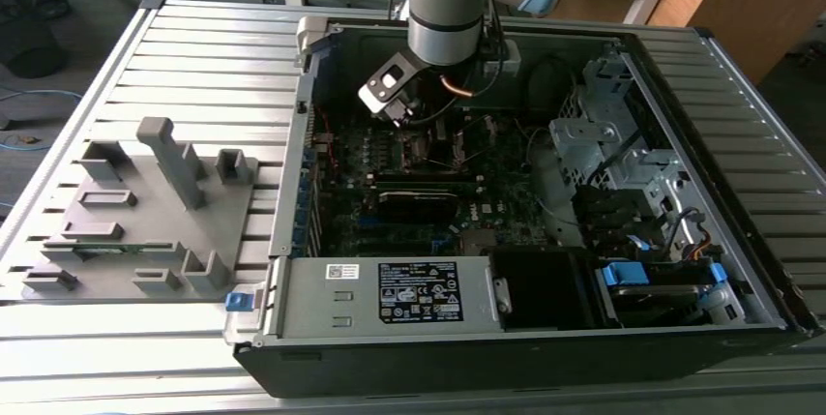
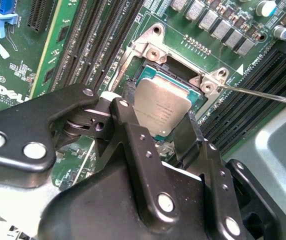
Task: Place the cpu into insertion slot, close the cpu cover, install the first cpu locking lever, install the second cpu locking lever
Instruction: 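Place the cpu into insertion slot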
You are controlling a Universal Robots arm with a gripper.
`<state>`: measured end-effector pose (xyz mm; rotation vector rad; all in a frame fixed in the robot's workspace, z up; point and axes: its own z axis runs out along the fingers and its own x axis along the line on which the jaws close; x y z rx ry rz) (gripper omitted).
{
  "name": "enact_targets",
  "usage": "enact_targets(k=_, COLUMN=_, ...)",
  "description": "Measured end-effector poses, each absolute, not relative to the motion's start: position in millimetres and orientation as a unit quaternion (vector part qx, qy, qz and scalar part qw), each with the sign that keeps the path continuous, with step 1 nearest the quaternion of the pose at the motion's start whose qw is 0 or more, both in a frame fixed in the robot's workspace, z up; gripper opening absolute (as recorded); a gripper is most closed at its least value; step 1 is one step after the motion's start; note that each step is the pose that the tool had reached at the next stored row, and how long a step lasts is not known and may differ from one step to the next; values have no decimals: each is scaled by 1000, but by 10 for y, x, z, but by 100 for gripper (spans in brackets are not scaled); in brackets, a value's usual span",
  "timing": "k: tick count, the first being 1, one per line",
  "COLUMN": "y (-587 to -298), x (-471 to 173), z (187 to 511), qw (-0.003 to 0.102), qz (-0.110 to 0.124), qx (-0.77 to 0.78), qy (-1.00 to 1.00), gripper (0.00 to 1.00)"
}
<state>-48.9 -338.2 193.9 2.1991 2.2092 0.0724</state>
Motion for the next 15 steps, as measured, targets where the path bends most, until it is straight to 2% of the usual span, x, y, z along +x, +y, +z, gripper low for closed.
enact_targets(k=15, y=-3382, x=-489, z=1946, qw=12, qz=23, qx=715, qy=698, gripper=54)
